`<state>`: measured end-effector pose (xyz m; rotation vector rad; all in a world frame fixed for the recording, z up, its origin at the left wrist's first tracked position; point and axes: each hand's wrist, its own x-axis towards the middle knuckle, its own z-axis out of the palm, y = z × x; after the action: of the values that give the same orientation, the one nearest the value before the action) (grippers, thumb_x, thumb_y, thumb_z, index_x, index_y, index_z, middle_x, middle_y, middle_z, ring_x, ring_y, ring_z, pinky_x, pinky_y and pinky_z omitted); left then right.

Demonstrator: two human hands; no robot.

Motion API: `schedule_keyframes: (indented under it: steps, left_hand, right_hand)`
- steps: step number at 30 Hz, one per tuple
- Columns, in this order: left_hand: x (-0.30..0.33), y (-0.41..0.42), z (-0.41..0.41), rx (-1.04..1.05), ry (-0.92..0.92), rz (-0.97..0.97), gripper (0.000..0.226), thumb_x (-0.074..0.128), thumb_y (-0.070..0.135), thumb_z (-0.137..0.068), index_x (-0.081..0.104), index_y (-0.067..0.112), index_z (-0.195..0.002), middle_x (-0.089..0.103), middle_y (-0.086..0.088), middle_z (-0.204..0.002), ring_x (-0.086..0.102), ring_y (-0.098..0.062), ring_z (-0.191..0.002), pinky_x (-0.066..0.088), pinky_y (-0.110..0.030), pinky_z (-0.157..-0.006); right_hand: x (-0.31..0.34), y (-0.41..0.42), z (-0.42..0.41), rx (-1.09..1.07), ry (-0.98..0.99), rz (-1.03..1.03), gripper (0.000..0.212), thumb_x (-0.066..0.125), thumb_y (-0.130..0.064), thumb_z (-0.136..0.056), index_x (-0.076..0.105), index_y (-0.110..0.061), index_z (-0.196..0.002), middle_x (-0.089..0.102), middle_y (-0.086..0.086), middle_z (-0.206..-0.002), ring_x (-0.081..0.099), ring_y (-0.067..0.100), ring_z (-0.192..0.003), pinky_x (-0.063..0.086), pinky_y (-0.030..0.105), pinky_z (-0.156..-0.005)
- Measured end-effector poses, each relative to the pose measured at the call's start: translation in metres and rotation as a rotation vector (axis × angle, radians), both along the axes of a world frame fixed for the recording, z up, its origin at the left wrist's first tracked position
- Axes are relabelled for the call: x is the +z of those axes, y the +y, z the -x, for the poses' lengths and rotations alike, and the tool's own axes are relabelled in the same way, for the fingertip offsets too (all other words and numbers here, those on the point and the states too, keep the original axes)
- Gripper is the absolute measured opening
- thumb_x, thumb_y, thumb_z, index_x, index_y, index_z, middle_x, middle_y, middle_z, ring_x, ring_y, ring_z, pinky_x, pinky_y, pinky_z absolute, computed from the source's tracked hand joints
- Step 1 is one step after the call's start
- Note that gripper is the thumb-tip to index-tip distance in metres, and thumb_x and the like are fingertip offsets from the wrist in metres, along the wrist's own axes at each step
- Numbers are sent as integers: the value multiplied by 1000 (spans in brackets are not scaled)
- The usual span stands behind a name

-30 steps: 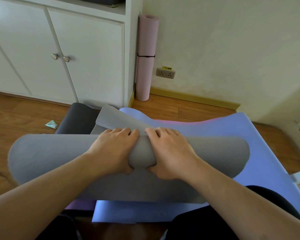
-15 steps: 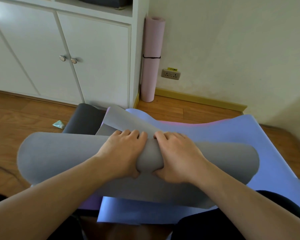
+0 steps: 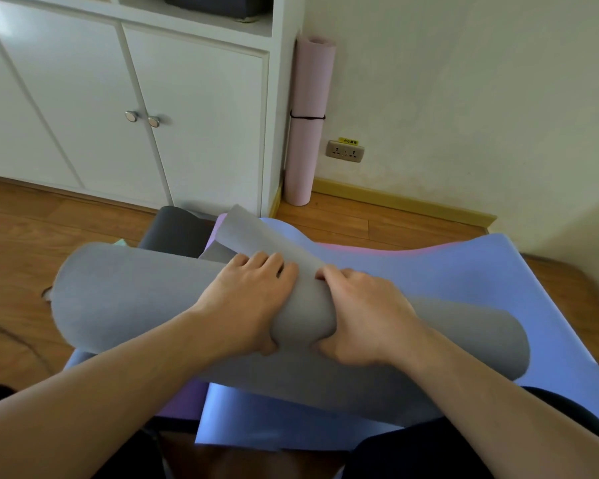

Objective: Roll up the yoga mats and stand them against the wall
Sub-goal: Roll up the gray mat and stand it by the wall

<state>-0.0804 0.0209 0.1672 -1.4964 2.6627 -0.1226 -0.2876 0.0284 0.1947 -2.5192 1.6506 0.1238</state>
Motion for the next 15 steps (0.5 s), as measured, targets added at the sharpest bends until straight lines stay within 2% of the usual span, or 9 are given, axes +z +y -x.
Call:
schedule_keyframes:
  steps: [3, 5, 9, 12, 15]
  left_hand:
    - [4, -1, 0, 16, 34, -47, 80, 80, 64, -58, 48, 25, -120, 56, 6, -114, 56, -20, -102, 47, -37, -90]
    - [7, -1, -2, 35, 76, -88, 79, 79, 65, -57, 46, 27, -119, 57, 9, -113, 59, -18, -102, 46, -36, -89]
    - [6, 0, -3, 60, 128, -108, 90, 75, 67, -57, 41, 28, -130, 60, 9, -119, 60, -18, -108, 46, -35, -94]
    - [3, 3, -2, 78, 110, -76, 109, 73, 70, -53, 37, 24, -145, 54, 4, -132, 53, -22, -121, 45, -37, -105]
    - [-3, 4, 3, 79, 73, -47, 107, 79, 70, -50, 42, 23, -138, 50, 1, -127, 54, -24, -114, 48, -39, -97]
  right_hand:
    - [-5, 8, -2, 70, 53, 45, 100, 79, -62, -70, 31, -23, -149, 50, 3, -137, 52, 27, -123, 44, 40, -107]
    - [-7, 9, -4, 63, 126, 61, 114, 86, -63, -66, 24, -22, -152, 43, 5, -137, 48, 29, -124, 42, 44, -110]
    - [-10, 5, -6, 69, 127, 108, 80, 82, -52, -69, 40, -21, -130, 54, 6, -119, 58, 30, -107, 48, 42, -89]
    - [-4, 1, -5, 70, 82, 72, 72, 79, -51, -66, 45, -23, -123, 60, 3, -112, 61, 27, -99, 51, 41, -83]
    - [-2, -3, -3, 56, 43, 26, 70, 78, -52, -65, 46, -28, -122, 62, -1, -108, 63, 25, -98, 53, 40, -80]
